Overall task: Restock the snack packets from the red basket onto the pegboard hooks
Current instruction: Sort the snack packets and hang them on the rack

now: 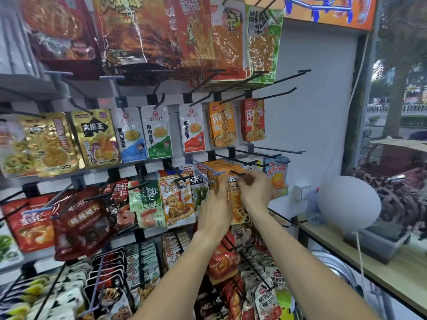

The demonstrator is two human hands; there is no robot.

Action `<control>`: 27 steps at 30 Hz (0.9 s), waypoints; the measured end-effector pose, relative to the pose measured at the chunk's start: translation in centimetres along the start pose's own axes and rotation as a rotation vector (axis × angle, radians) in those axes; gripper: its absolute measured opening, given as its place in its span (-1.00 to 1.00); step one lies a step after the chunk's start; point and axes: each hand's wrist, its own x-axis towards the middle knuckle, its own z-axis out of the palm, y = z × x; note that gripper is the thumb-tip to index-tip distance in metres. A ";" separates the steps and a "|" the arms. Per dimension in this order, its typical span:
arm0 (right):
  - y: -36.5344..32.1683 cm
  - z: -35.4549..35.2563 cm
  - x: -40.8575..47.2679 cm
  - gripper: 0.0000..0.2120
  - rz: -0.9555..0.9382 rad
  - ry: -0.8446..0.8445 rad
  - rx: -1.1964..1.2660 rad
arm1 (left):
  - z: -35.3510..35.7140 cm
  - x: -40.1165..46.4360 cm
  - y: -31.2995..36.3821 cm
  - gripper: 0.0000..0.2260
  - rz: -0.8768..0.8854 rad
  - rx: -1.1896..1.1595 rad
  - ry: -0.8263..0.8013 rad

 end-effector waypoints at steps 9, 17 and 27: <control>0.3 -0.5 -1.3 -0.85 0.000 0.011 -0.017 | -0.6 -0.1 -1.2 -0.28 0.038 0.105 0.039; 2.5 -8.0 -14.4 -0.86 0.098 -0.136 0.116 | -2.4 -10.9 -1.9 -0.49 0.176 -0.024 0.006; 14.9 -12.9 -40.8 -0.61 0.687 -0.375 -0.168 | 6.9 -34.1 -10.4 -0.54 0.046 -0.147 -0.776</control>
